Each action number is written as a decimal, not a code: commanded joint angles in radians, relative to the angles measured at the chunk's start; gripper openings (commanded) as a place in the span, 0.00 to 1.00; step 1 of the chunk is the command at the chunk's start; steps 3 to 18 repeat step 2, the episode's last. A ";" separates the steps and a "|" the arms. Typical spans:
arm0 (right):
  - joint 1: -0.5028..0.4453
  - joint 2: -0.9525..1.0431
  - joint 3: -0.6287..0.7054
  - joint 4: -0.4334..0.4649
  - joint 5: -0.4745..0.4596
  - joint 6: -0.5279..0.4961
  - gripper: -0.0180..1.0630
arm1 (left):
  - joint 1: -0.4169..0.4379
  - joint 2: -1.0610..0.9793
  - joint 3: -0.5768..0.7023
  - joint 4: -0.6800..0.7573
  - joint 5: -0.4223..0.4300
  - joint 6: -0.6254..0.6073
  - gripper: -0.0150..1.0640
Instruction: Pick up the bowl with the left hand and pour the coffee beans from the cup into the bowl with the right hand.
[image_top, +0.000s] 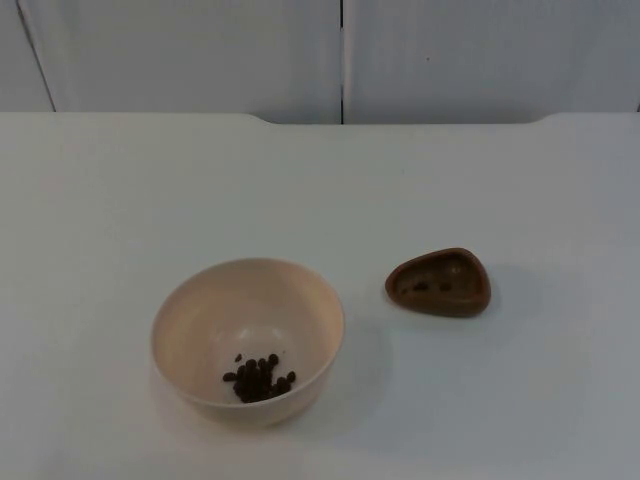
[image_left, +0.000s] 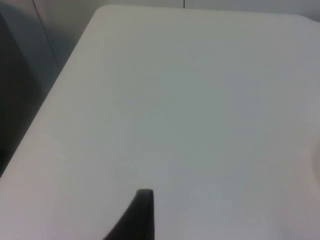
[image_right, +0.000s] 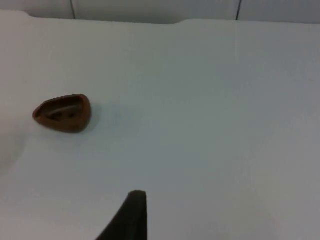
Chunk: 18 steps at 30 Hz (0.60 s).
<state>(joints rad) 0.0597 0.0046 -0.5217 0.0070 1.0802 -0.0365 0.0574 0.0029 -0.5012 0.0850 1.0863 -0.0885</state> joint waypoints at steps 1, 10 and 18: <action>-0.018 -0.005 0.006 0.000 -0.004 0.003 0.99 | -0.010 -0.003 0.003 0.009 -0.010 -0.003 0.99; -0.018 -0.005 0.006 0.000 -0.004 0.003 0.99 | -0.015 -0.003 0.003 0.009 -0.010 -0.003 0.99; -0.018 -0.005 0.006 0.000 -0.004 0.003 0.99 | -0.015 -0.003 0.003 0.009 -0.010 -0.003 0.99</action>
